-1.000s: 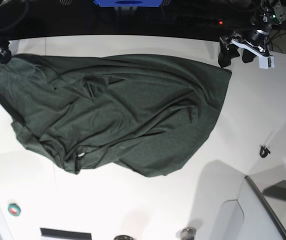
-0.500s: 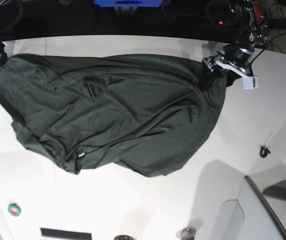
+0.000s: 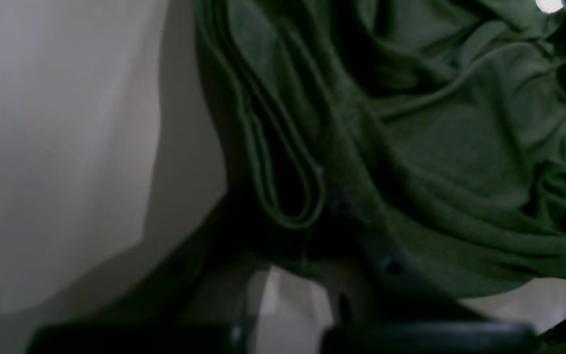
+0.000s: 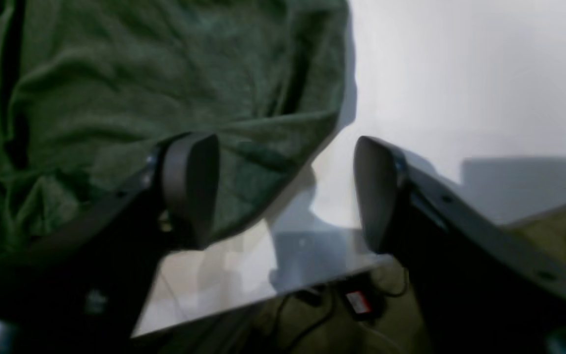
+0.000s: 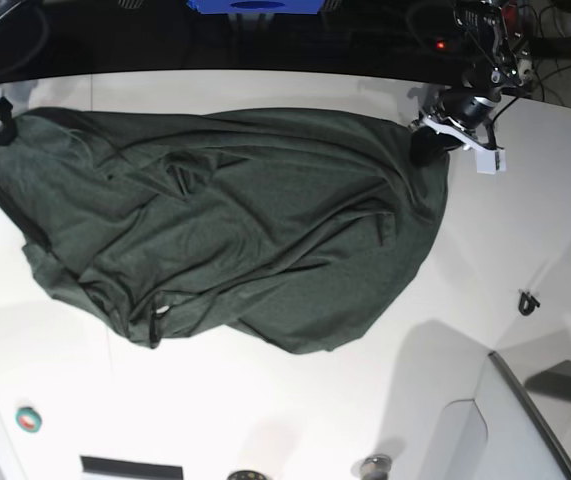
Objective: Layout the t-shirt on the table in an organized manner, then fold the t-shirt properly
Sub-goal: 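Move the right gripper to the shirt corner beside it and grasp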
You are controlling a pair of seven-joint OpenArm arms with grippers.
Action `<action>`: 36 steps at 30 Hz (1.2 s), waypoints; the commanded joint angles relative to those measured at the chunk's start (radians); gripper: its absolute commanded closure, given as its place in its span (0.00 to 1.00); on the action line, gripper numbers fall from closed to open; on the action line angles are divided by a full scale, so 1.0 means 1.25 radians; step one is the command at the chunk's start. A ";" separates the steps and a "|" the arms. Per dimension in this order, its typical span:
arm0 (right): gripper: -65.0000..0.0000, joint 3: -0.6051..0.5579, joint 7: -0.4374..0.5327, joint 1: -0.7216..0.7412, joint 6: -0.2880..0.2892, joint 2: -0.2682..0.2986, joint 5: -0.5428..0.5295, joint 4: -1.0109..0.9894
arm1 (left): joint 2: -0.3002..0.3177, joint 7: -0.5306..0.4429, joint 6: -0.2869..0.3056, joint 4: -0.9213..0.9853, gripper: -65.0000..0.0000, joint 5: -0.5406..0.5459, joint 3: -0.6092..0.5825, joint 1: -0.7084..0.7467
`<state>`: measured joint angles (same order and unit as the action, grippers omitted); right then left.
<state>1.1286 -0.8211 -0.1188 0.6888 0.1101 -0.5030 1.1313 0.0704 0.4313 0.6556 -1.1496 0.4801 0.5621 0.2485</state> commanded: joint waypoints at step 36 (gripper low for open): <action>0.99 -0.131 -0.091 -0.097 0.008 -0.087 0.004 0.253 | 0.054 0.073 -0.008 -0.162 1.00 -0.029 0.113 0.103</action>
<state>0.9619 -0.9443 -0.2394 0.6964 -0.0139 -0.4889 1.4277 0.1226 0.5358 0.6369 -1.3342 0.4328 0.7002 0.3714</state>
